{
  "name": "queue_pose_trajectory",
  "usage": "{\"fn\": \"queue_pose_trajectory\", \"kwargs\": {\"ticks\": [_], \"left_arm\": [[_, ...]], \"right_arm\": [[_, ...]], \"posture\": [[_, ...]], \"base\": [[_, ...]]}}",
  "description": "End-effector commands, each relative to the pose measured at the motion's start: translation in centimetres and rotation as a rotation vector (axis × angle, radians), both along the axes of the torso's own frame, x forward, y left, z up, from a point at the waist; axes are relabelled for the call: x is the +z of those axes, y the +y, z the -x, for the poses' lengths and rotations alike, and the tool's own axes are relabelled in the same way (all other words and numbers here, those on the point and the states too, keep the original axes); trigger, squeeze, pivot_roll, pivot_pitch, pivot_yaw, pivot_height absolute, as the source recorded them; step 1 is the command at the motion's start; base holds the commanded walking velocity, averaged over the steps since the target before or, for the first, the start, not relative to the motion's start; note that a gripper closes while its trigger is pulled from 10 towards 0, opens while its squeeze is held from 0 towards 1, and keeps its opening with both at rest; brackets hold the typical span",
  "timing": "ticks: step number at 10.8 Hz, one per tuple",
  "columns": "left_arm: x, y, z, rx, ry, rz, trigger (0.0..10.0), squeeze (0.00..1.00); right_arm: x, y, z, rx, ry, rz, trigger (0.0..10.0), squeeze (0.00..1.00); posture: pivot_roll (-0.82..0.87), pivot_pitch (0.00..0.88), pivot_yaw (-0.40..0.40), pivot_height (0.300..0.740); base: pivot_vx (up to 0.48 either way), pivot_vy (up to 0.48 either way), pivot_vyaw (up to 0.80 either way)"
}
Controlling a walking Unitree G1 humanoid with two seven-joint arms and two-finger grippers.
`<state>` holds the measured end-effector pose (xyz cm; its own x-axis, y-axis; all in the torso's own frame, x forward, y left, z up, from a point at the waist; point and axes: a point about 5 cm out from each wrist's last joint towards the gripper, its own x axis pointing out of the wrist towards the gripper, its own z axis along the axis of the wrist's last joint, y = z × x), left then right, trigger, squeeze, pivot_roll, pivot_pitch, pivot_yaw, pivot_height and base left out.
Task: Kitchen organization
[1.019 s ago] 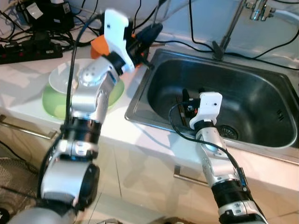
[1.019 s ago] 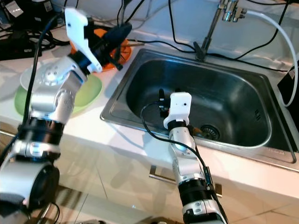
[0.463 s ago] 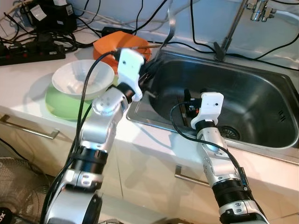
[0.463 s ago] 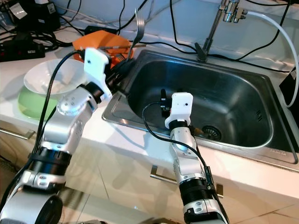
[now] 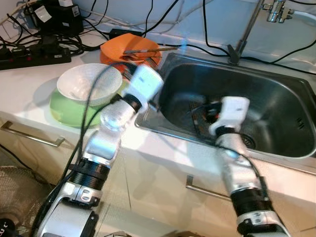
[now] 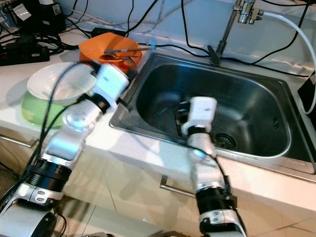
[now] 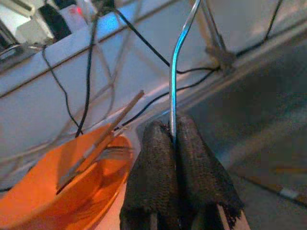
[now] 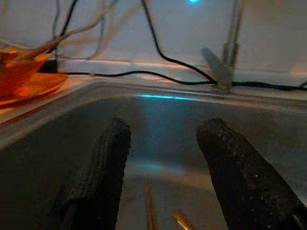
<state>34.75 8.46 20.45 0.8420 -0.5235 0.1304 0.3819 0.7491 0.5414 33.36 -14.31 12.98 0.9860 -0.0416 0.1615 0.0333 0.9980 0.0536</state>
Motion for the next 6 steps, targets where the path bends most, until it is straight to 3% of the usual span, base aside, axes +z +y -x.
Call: {"fn": "queue_pose_trajectory", "kwargs": {"ticks": [1, 2, 3, 6], "left_arm": [[-0.3, -0.7, 0.1, -0.002, -0.022, -0.044, 10.0, 0.00], [-0.6, -0.8, 0.1, 0.000, -0.029, -0.072, 10.0, 0.00], [-1.0, -1.2, 0.2, 0.001, -0.064, -0.158, 10.0, 0.00], [-1.5, -1.6, 0.2, -0.003, -0.100, -0.242, 10.0, 0.00]], "right_arm": [[-0.2, -1.0, -0.1, -0.034, 0.024, -0.031, 10.0, 0.00], [0.4, -1.2, -0.3, -0.043, 0.019, -0.065, 10.0, 0.00], [1.5, -1.6, -0.7, -0.046, 0.019, -0.137, 10.0, 0.00], [4.3, -1.8, -1.3, -0.026, -0.005, -0.376, 10.0, 0.00]], "posture": [[0.04, 0.032, -0.017, 0.740], [0.04, 0.032, -0.017, 0.740], [0.04, 0.042, -0.017, 0.740], [0.04, 0.048, -0.017, 0.740]], "base": [[0.000, 0.000, 0.00], [0.000, 0.000, 0.00], [0.000, 0.000, 0.00], [0.000, 0.000, 0.00]]}}
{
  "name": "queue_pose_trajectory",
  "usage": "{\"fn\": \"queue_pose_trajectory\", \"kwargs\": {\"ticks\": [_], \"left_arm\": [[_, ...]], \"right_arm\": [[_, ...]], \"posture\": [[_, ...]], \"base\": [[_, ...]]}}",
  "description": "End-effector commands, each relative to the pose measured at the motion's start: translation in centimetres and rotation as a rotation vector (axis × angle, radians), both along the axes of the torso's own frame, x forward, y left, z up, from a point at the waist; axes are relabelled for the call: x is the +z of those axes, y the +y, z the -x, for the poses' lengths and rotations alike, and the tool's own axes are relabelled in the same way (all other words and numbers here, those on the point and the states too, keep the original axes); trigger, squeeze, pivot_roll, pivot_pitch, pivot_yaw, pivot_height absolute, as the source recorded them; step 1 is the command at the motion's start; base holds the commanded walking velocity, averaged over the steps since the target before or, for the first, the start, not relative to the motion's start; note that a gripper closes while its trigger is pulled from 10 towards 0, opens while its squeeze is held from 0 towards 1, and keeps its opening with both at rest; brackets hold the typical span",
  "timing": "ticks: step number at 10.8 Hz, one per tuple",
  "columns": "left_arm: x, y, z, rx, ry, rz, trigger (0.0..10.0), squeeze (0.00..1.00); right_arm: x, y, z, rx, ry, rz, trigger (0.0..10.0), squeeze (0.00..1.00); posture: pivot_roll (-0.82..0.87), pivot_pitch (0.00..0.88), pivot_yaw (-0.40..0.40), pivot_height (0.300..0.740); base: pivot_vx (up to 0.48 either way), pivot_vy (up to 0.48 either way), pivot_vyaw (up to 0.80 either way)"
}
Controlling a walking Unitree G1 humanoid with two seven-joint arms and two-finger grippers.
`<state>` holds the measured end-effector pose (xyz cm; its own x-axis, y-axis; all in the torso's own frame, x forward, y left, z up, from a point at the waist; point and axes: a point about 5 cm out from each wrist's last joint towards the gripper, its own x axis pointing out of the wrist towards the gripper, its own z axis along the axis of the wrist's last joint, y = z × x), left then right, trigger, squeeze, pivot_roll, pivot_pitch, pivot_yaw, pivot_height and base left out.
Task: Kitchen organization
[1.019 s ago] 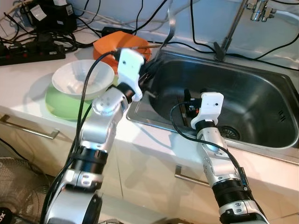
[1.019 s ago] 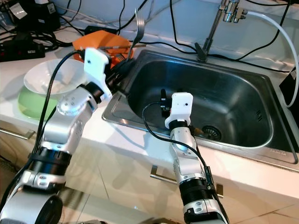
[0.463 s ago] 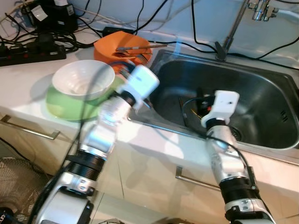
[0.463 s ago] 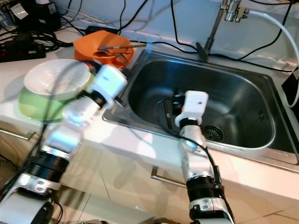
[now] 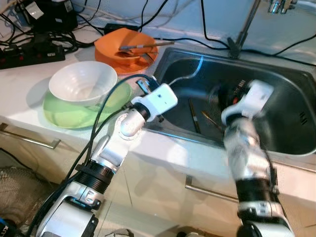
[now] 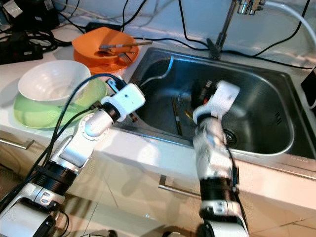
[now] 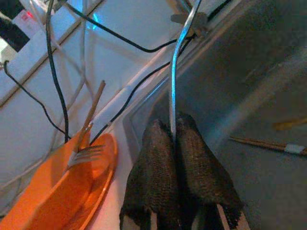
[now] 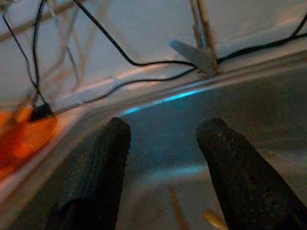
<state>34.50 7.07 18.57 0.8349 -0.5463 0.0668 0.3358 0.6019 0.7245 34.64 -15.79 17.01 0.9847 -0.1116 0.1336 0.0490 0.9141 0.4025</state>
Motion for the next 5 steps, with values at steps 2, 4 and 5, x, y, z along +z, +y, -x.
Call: {"fn": "queue_pose_trajectory", "kwargs": {"ticks": [2, 4, 5], "left_arm": [[0.3, -0.1, -0.1, -0.009, -0.049, -0.066, 10.0, 0.00], [0.1, -0.2, -0.1, -0.012, -0.056, -0.089, 10.0, 0.00], [-0.1, -0.2, -0.1, -0.011, -0.053, -0.099, 10.0, 0.00]], "right_arm": [[1.4, 0.0, -0.2, 0.046, 0.007, -0.122, 10.0, 0.00], [3.0, 0.4, -0.1, 0.102, -0.027, -0.165, 10.0, 1.00], [3.3, 0.2, 0.0, 0.118, -0.019, -0.201, 10.0, 1.00]], "posture": [[0.04, 0.049, -0.017, 0.740], [0.04, 0.050, -0.016, 0.740], [0.04, 0.050, -0.015, 0.740]], "base": [[0.000, 0.000, 0.00], [0.000, 0.000, 0.00], [0.000, 0.000, 0.00]]}}
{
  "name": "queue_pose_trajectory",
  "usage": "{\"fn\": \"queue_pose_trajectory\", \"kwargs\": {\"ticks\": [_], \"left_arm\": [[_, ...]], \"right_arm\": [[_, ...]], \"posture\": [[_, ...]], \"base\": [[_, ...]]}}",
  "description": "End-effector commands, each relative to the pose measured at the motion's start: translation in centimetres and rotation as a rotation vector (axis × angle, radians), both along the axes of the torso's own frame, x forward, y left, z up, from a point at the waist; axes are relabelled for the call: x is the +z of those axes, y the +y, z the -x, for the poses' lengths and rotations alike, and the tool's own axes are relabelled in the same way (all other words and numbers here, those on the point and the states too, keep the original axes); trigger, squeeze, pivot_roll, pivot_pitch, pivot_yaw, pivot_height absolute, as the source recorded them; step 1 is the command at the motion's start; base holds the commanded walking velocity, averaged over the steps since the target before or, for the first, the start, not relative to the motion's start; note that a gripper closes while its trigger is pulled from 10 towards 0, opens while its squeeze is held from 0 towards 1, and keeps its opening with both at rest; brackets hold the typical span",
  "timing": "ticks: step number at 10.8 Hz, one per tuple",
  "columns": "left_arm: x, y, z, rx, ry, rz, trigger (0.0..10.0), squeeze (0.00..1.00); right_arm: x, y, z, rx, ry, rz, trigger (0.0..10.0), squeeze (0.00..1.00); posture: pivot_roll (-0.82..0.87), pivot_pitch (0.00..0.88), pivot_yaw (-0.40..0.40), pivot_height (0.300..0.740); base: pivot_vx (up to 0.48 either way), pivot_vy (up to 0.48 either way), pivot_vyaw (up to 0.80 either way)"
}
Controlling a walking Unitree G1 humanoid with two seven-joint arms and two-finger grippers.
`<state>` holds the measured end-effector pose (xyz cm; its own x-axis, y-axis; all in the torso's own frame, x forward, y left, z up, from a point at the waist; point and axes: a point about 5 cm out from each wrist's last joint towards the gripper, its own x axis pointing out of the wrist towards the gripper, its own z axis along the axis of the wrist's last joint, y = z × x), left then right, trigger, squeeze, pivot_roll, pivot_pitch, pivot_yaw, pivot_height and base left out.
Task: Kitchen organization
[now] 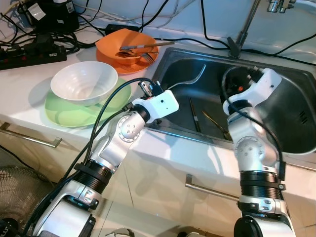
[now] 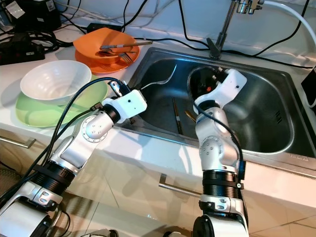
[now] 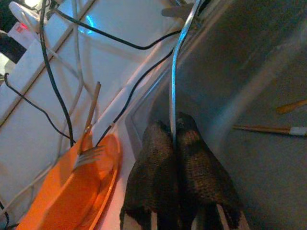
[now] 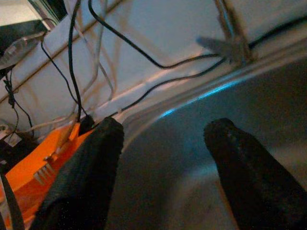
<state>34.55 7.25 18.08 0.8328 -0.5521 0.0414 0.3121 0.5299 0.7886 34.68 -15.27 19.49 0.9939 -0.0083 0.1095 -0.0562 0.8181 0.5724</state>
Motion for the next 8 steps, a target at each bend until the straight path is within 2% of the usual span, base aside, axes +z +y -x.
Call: {"fn": "queue_pose_trajectory", "kwargs": {"ticks": [1, 2, 4, 5, 6, 7, 8], "left_arm": [[0.3, -0.3, -0.1, -0.012, -0.015, -0.024, 10.0, 0.00], [0.1, -0.4, -0.1, -0.015, -0.013, -0.038, 10.0, 0.00], [0.1, -0.4, -0.1, -0.015, -0.013, -0.038, 10.0, 0.00], [-0.2, -0.4, 0.0, -0.018, -0.004, -0.059, 10.0, 0.00], [-0.5, -0.5, 0.0, -0.018, 0.012, -0.079, 10.0, 0.00], [-0.7, -0.5, 0.0, -0.018, 0.020, -0.084, 10.0, 0.00], [-0.9, -0.5, 0.1, -0.019, 0.036, -0.095, 10.0, 0.00]], "right_arm": [[1.1, 0.0, 0.1, 0.026, -0.013, -0.011, 10.0, 0.73], [1.4, 0.3, 0.2, 0.055, -0.007, -0.011, 10.0, 0.00], [1.4, 0.3, 0.2, 0.055, -0.007, -0.011, 10.0, 0.00], [2.4, 0.4, 0.3, 0.067, -0.027, -0.056, 10.0, 0.00], [3.9, 0.4, 0.4, 0.073, -0.056, -0.142, 10.0, 0.00], [4.2, 0.3, 0.4, 0.074, -0.066, -0.171, 10.0, 0.00], [5.0, 0.2, 0.5, 0.082, -0.084, -0.249, 10.0, 0.00]], "posture": [[0.04, 0.051, -0.014, 0.740], [0.03, 0.051, -0.014, 0.740], [0.03, 0.051, -0.014, 0.740], [0.03, 0.052, -0.013, 0.740], [0.03, 0.055, -0.013, 0.740], [0.03, 0.054, -0.013, 0.740], [0.03, 0.055, -0.013, 0.740]], "base": [[0.000, 0.000, 0.00], [0.000, 0.000, 0.00], [0.000, 0.000, 0.00], [0.000, 0.000, 0.00], [0.000, 0.000, 0.00], [0.000, 0.000, 0.00], [0.000, 0.000, 0.00]]}}
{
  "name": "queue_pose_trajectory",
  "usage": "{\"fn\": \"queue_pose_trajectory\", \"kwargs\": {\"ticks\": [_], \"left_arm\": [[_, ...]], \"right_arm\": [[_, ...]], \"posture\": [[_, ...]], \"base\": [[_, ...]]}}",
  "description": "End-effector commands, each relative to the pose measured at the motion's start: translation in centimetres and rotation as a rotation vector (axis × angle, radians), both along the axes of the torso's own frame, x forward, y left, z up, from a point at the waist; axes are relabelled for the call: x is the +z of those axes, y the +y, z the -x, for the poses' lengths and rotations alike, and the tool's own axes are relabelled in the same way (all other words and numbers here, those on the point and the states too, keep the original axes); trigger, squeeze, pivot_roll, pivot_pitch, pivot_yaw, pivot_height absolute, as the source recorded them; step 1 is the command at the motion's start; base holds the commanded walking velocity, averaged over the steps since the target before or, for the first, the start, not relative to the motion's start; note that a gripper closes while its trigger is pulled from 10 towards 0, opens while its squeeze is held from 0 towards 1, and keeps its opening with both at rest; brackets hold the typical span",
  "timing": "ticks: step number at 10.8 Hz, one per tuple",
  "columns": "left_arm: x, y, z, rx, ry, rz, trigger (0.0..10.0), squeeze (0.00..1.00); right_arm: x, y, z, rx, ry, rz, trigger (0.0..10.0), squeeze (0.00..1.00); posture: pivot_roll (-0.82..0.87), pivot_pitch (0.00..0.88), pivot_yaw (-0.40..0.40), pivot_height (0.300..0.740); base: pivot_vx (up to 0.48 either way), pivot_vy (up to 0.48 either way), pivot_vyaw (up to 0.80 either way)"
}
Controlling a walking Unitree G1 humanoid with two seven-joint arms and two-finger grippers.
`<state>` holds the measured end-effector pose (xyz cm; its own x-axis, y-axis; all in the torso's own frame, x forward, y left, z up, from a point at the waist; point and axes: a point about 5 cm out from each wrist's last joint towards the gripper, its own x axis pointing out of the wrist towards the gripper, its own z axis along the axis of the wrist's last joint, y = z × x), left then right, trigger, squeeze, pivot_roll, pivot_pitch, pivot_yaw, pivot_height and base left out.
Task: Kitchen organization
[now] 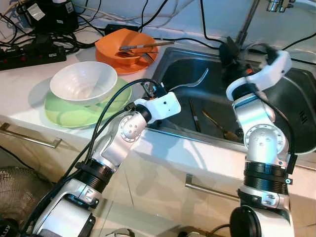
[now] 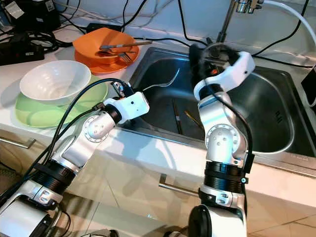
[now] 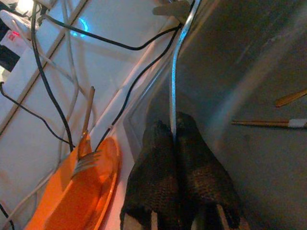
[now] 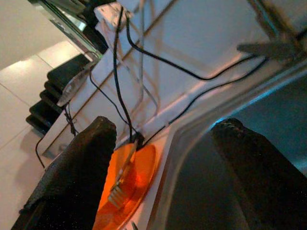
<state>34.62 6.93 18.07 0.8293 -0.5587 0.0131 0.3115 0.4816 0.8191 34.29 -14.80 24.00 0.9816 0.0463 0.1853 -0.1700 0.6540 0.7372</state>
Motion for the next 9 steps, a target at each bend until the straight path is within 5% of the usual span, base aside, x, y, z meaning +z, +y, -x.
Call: {"fn": "queue_pose_trajectory", "kwargs": {"ticks": [1, 9], "left_arm": [[-1.0, -0.2, 0.1, -0.011, 0.044, -0.041, 10.0, 0.00], [0.4, -0.9, -0.2, 0.003, -0.050, -0.103, 10.0, 0.00]], "right_arm": [[0.6, -0.2, 0.2, -0.001, -0.009, -0.009, 10.0, 0.00], [-2.3, 2.8, 0.8, 0.159, 0.129, 0.113, 10.0, 0.00]], "posture": [[0.03, 0.054, -0.013, 0.740], [0.04, 0.058, -0.015, 0.740]], "base": [[0.000, 0.000, 0.00], [0.000, 0.000, 0.00]]}}
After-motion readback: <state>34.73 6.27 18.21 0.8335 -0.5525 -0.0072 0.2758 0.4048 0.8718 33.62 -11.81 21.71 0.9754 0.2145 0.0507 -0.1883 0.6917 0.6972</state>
